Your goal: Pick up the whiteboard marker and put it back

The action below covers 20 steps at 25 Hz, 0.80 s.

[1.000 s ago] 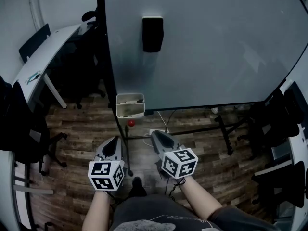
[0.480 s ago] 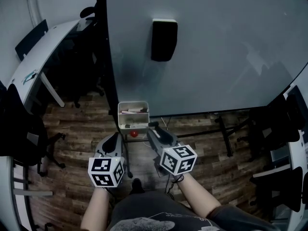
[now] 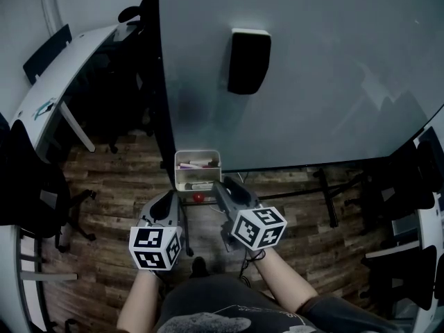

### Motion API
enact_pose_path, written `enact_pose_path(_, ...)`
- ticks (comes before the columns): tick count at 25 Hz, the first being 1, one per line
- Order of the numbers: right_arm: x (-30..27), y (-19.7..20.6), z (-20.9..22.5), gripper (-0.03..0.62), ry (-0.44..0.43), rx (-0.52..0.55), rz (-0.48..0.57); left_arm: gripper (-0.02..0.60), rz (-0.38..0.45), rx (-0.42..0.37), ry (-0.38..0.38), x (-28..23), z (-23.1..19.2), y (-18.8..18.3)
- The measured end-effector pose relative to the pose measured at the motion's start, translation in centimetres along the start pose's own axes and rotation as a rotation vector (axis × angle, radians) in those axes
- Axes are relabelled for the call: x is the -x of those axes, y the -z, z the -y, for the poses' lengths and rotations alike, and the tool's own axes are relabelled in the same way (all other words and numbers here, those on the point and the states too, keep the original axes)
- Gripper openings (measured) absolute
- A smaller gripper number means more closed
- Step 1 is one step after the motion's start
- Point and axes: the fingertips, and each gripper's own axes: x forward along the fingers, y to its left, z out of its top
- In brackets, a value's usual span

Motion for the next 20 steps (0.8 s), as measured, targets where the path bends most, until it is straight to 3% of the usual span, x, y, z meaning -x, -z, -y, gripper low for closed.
enact_pose_path(6,0.4,-0.5,-0.5,0.084,-0.002,0.048,0.027,0.014,-0.008,0.003,0.001,0.1,-0.3,0.4)
enact_pose_path(12,1.5,-1.8,-1.4,0.081,-0.010,0.025,0.090,0.014,0.001,0.007,0.007,0.8,0.4,0.6)
enact_pose_path(20,5.1,-3.4,-3.2,0.081,-0.003,0.141,0.159,0.014,0.028,-0.016,0.020,3.4,2.6,0.5)
